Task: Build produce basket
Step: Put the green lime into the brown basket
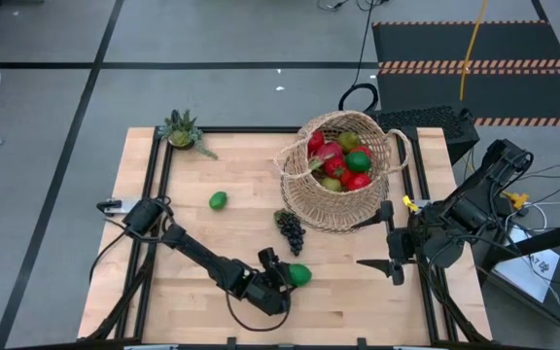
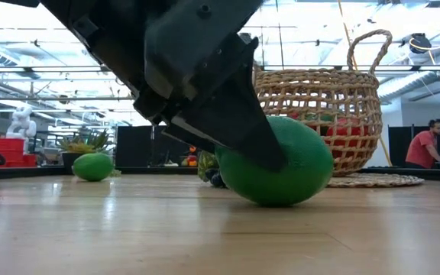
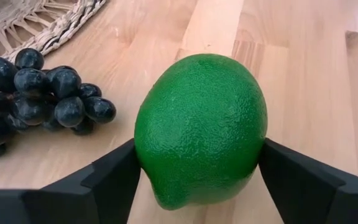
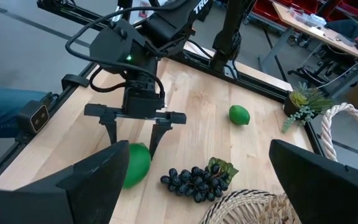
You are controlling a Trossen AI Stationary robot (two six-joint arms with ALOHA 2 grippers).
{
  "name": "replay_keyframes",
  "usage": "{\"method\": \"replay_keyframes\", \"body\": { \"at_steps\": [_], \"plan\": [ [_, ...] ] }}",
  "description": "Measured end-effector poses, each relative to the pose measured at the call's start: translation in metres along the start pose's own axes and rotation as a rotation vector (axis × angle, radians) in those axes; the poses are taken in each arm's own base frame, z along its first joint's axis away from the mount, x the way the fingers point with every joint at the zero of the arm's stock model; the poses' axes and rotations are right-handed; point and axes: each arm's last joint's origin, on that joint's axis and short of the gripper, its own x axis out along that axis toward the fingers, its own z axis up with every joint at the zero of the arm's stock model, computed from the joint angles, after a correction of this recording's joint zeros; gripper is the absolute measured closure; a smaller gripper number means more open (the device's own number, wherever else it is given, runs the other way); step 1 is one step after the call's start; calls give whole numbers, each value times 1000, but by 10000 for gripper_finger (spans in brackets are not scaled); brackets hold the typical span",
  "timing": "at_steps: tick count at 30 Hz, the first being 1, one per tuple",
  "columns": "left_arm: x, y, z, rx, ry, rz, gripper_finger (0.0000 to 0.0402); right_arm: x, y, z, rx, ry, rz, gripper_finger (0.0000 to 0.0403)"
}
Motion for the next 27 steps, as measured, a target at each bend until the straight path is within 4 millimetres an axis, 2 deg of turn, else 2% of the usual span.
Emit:
{"method": "replay_keyframes", "body": {
  "at_steps": [4,12,21,27],
  "plan": [
    [-12,1,13,21,-28,-27,91,0,0,0,-1,0,0,23],
    [-54,9,50,127,-134,-72,104,0,0,0,-3,3,0,23],
    [-105,26,89,478,-292,6,93,0,0,-1,-9,11,0,23],
    [-133,39,106,721,-361,61,92,0,0,-2,-12,15,0,23]
  ]
}}
